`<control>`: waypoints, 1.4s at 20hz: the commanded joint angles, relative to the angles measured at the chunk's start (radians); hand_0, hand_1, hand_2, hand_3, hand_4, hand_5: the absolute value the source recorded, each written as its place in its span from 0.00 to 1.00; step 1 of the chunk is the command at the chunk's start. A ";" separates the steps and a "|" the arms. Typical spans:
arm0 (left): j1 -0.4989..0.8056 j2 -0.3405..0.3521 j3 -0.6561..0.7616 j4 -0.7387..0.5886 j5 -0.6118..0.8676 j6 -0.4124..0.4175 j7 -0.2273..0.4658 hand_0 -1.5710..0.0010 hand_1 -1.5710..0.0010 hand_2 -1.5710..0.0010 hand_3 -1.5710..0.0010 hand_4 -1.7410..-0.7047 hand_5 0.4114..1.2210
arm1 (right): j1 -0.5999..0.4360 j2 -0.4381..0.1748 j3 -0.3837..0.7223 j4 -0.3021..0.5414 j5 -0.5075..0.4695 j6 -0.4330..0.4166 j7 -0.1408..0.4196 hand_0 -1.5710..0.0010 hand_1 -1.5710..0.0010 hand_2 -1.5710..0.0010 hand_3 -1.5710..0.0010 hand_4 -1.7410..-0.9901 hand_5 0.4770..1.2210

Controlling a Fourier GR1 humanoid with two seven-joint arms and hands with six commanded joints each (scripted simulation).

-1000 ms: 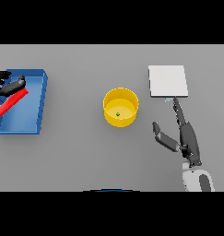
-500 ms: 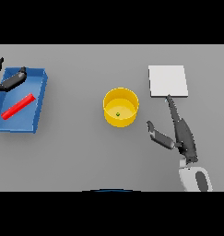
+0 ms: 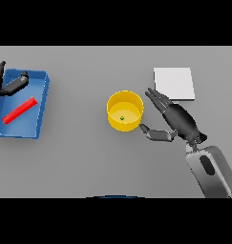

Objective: Pick up the red beaker and tilt it to pour out 1 green nut into yellow bowl. Pick up the yellow bowl and place it on the metallic measuring scale.

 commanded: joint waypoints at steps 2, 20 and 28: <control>0.004 0.004 0.003 0.002 0.001 0.002 -0.003 1.00 1.00 1.00 1.00 0.91 0.37 | -0.066 -0.042 0.045 0.028 0.054 0.049 -0.017 1.00 1.00 1.00 1.00 0.62 0.26; -0.024 -0.006 0.000 0.028 -0.002 -0.018 -0.023 1.00 1.00 1.00 1.00 0.91 0.40 | -0.394 -0.019 0.261 0.368 0.180 0.262 -0.145 1.00 1.00 1.00 1.00 0.64 0.27; -0.014 0.005 0.003 0.009 0.002 -0.014 -0.021 1.00 1.00 1.00 1.00 0.91 0.40 | -0.445 -0.004 0.318 0.440 0.220 0.319 -0.129 1.00 1.00 1.00 1.00 0.58 0.29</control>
